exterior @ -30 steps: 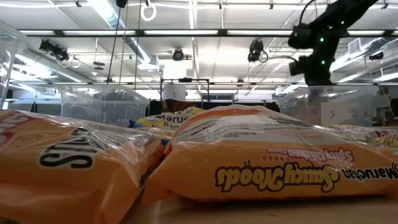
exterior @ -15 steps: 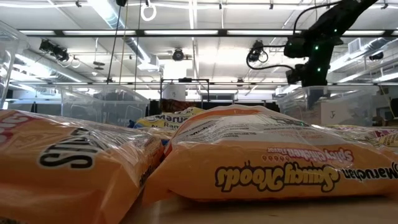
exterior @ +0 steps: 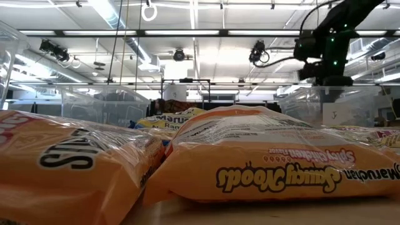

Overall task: Sort Maruchan noodles
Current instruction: Put the green noodle pack into the top right transparent bin

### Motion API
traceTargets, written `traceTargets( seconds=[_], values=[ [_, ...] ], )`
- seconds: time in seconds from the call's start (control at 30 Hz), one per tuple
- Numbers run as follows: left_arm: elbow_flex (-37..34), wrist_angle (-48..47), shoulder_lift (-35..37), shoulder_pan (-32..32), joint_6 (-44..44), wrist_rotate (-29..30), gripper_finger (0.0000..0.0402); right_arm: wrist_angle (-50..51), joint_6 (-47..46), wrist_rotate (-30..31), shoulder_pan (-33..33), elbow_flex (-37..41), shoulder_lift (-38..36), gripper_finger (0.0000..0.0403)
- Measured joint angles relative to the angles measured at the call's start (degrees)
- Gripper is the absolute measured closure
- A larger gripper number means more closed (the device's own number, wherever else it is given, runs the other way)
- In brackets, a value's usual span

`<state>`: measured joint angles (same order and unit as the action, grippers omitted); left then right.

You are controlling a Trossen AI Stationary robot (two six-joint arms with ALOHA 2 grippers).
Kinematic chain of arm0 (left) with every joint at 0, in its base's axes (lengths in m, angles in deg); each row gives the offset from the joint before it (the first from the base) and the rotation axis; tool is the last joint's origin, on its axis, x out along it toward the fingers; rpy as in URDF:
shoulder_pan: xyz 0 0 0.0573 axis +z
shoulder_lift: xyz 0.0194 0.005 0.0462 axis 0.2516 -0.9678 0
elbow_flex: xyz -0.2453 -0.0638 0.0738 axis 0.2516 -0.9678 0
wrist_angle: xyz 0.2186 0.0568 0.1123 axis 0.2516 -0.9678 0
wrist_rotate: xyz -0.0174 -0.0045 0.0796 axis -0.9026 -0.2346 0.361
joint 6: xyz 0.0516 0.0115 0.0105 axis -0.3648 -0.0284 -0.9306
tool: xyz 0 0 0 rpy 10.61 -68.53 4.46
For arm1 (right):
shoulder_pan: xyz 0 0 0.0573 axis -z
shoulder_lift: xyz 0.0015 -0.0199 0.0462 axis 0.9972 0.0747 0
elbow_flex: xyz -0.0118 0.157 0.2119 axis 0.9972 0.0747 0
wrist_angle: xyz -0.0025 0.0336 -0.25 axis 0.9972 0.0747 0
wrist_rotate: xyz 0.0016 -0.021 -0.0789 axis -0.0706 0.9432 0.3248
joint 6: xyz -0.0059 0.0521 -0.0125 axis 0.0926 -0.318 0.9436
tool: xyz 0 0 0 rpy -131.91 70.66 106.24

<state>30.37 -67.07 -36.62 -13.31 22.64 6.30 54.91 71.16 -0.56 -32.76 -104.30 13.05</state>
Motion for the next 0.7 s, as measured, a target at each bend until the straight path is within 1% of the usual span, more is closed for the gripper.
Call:
traceTargets(
  seconds=[0.13, 0.3, 0.33, 0.37, 0.47, 0.53, 0.6, 0.7],
  values=[
    [0.0, 0.1, 0.0, 0.0, 0.4, 0.0, 0.0269, -1.4, 0.0, 0.0, 0.5, 0.7, 2.4, 0.0392],
    [0.0, 0.3, 0.0, 0.5, 0.0, 0.0, 0.0269, -5.6, -0.4, 2.7, 1.5, -0.9, 2.0, 0.0363],
    [0.0, 0.3, 0.0, 0.6, -0.2, 0.1, 0.0269, -7.4, -0.6, 4.7, 1.7, -1.6, 2.0, 0.0357],
    [0.0, 0.3, 0.0, 0.7, -0.3, 0.1, 0.0269, -9.3, -1.1, 8.5, 1.9, -2.1, 2.2, 0.035],
    [0.0, 0.4, 0.0, 1.1, -0.3, 0.1, 0.0269, -7.5, -3.8, 13.5, 2.0, -3.2, 2.2, 0.0326],
    [0.0, 0.6, 0.0, 1.0, -0.4, 0.1, 0.0269, -9.3, -4.6, 13.3, 1.9, -4.7, 1.7, 0.0307],
    [0.0, 0.8, 0.0, 0.3, -0.8, -0.4, 0.0269, -6.8, -6.1, 12.7, 1.0, -5.3, 0.9, 0.0286],
    [0.0, 0.9, 0.0, -1.1, -1.1, -0.8, 0.0269, -5.8, -7.3, 12.2, -0.7, -7.2, -1.0, 0.0261]
  ],
)
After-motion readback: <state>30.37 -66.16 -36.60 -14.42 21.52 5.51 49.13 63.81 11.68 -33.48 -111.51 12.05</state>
